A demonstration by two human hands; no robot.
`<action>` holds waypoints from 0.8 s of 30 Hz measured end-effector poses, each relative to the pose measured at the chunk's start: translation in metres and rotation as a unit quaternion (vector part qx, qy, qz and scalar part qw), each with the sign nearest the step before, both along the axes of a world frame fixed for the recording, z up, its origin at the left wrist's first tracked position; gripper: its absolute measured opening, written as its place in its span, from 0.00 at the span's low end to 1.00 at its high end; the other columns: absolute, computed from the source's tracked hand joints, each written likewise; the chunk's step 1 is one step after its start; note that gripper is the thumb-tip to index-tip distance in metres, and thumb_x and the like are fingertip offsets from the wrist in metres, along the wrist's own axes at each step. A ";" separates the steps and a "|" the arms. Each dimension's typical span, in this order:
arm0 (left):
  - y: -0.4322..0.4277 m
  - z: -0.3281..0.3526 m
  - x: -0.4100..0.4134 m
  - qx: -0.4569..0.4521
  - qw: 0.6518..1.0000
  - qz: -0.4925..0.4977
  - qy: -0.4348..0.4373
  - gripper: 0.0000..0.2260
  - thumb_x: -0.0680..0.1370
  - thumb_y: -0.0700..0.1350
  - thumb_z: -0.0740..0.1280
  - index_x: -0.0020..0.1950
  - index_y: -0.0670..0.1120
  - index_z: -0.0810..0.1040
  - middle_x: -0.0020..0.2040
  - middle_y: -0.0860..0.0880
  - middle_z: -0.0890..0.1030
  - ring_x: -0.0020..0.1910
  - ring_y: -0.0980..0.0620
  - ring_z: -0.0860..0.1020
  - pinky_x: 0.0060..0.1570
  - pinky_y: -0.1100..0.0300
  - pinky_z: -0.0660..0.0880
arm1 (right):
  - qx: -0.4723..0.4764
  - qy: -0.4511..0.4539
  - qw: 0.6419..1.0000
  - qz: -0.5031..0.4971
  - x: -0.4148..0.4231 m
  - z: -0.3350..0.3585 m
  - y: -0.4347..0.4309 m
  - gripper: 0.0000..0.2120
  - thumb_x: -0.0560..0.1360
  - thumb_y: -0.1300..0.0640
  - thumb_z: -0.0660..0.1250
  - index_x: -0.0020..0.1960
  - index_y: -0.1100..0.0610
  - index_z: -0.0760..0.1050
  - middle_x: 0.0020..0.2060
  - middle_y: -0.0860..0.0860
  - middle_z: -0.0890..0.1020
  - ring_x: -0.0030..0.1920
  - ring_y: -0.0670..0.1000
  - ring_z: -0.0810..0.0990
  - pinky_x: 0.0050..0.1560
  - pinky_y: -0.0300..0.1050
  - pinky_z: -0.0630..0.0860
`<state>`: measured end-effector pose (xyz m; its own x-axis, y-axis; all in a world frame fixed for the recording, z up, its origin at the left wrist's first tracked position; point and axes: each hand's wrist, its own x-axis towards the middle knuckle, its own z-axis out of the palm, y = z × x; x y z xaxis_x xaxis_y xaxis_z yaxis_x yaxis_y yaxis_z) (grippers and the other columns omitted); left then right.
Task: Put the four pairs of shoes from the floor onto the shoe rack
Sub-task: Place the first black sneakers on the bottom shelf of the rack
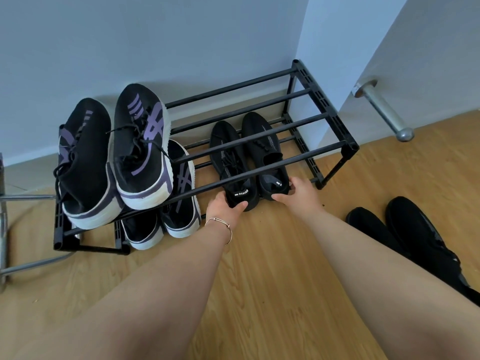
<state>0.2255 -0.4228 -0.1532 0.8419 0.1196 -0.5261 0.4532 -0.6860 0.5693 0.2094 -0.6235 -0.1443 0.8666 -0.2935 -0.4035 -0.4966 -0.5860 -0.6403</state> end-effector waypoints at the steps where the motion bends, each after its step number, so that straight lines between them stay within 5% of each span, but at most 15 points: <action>1: 0.000 0.000 0.000 0.004 1.000 -0.002 0.001 0.29 0.75 0.56 0.73 0.72 0.46 0.72 0.65 0.45 0.79 0.66 0.45 0.76 0.67 0.46 0.74 | -0.003 -0.002 1.000 0.000 0.000 -0.001 0.000 0.32 0.72 0.49 0.76 0.72 0.55 0.70 0.65 0.55 0.72 0.65 0.56 0.74 0.65 0.49 0.71; 15: -0.023 0.043 -0.010 0.169 0.975 -0.142 0.013 0.31 0.81 0.54 0.66 0.78 0.41 0.60 0.74 0.40 0.66 0.72 0.40 0.69 0.66 0.47 0.72 | -0.218 -0.019 0.963 0.159 -0.019 0.022 0.005 0.32 0.77 0.45 0.68 0.75 0.59 0.64 0.68 0.57 0.71 0.69 0.58 0.68 0.67 0.52 0.72; 24: -0.058 0.093 -0.058 0.299 0.913 -0.269 -0.061 0.30 0.82 0.48 0.61 0.80 0.43 0.54 0.74 0.42 0.66 0.70 0.42 0.68 0.64 0.50 0.71 | -0.340 -0.064 0.904 0.252 -0.066 0.067 -0.025 0.27 0.78 0.52 0.66 0.74 0.60 0.66 0.65 0.55 0.76 0.65 0.57 0.73 0.63 0.51 0.72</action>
